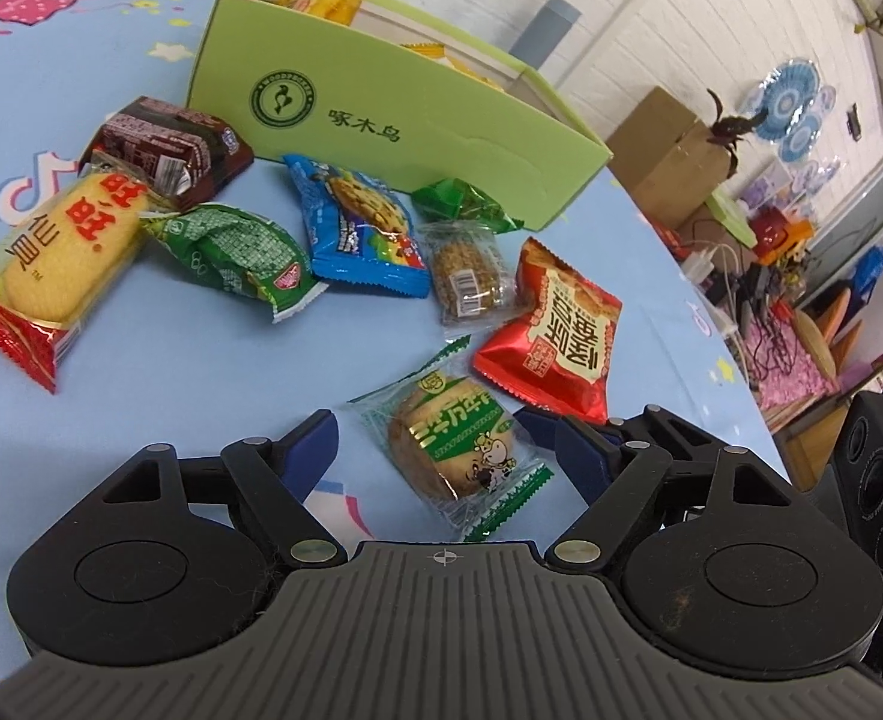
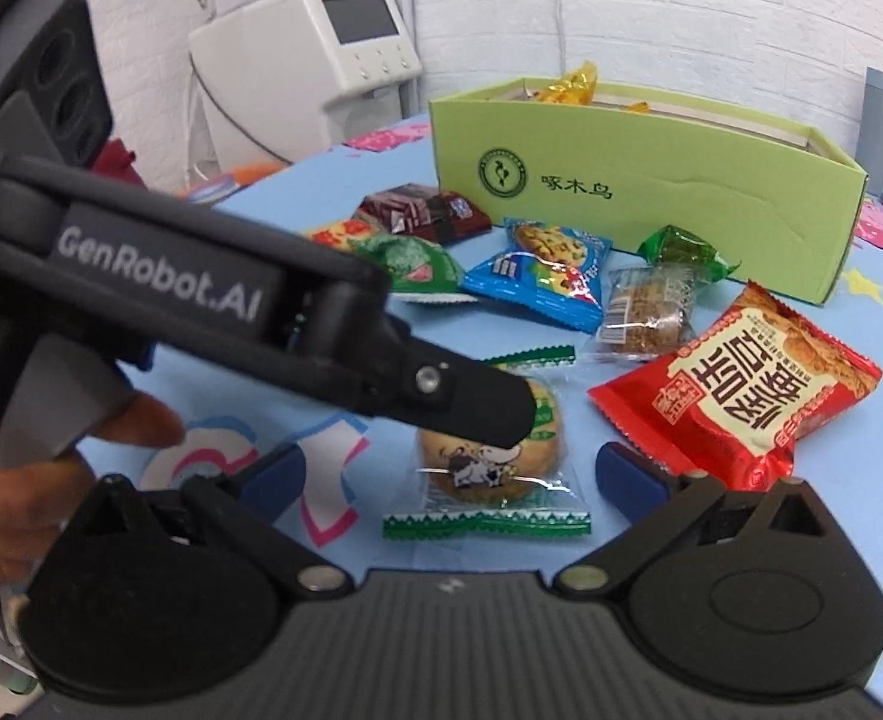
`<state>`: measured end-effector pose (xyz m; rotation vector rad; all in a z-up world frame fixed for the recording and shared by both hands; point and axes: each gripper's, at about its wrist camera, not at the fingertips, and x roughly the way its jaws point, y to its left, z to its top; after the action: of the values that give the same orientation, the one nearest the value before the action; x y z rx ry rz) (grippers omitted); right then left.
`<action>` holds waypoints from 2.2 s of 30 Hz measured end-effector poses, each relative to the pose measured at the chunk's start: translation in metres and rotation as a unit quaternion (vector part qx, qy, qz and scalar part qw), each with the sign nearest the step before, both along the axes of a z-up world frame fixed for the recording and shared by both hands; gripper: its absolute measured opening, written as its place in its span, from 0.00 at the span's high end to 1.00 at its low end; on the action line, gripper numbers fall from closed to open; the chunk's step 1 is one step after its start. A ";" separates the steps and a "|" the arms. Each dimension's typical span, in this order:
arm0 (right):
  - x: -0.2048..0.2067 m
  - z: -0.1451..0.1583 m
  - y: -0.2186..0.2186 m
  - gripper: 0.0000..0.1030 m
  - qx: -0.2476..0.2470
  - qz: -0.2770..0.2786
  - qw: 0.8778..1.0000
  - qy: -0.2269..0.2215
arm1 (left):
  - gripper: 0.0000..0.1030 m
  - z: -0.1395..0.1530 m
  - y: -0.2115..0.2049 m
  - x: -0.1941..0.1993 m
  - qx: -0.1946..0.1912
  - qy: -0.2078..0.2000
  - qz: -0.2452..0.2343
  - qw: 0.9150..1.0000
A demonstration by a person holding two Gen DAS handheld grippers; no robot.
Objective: Organize snacks
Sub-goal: 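Grasp the green-wrapped cookie with the left gripper and lift it, then drop the green-wrapped cookie into the green box from the left gripper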
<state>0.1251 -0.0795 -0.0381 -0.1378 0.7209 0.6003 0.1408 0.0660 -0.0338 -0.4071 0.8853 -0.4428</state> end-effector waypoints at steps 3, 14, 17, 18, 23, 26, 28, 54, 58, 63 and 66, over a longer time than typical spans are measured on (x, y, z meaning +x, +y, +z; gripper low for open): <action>-0.005 0.004 0.005 0.01 -0.007 0.008 1.000 -0.027 | 0.35 0.001 0.001 -0.002 -0.004 0.003 -0.003 1.000; -0.021 -0.003 0.011 0.08 -0.026 0.005 0.999 -0.027 | 0.65 0.001 -0.026 -0.001 0.055 -0.018 -0.046 0.997; -0.031 -0.003 0.011 0.09 -0.020 0.001 0.999 -0.028 | 0.65 0.001 -0.027 -0.010 0.071 -0.027 -0.058 0.995; -0.032 -0.003 0.010 0.10 -0.013 0.001 1.000 -0.027 | 0.65 0.002 -0.026 -0.011 0.071 -0.024 -0.060 0.995; -0.021 0.001 0.001 0.19 0.004 -0.025 0.999 -0.022 | 0.55 0.007 -0.016 -0.003 0.057 -0.016 -0.041 0.997; -0.020 -0.001 0.001 0.21 -0.005 -0.028 0.999 -0.025 | 0.53 0.003 -0.018 -0.001 0.062 -0.011 -0.041 0.997; -0.021 -0.001 0.002 0.24 -0.008 -0.027 0.999 -0.028 | 0.63 0.003 -0.022 -0.005 0.073 -0.024 -0.047 0.996; 0.137 0.096 -0.043 0.27 0.020 -0.069 0.988 -0.136 | 0.89 0.113 -0.073 0.173 0.063 -0.119 -0.045 0.990; 0.180 0.084 -0.054 0.23 0.025 -0.079 0.990 -0.114 | 0.84 0.098 -0.086 0.218 0.064 -0.096 -0.055 0.992; 0.168 0.086 -0.079 0.12 0.051 -0.097 0.986 -0.125 | 0.70 0.099 -0.072 0.207 0.050 -0.118 -0.049 0.991; 0.134 0.086 -0.088 0.08 0.049 -0.099 0.984 -0.139 | 0.67 0.103 -0.065 0.180 0.038 -0.128 -0.064 0.989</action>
<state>0.2589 -0.1672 0.0475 -0.0564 0.4276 0.4135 0.3209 0.0009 0.0694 -0.2172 0.6776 -0.5647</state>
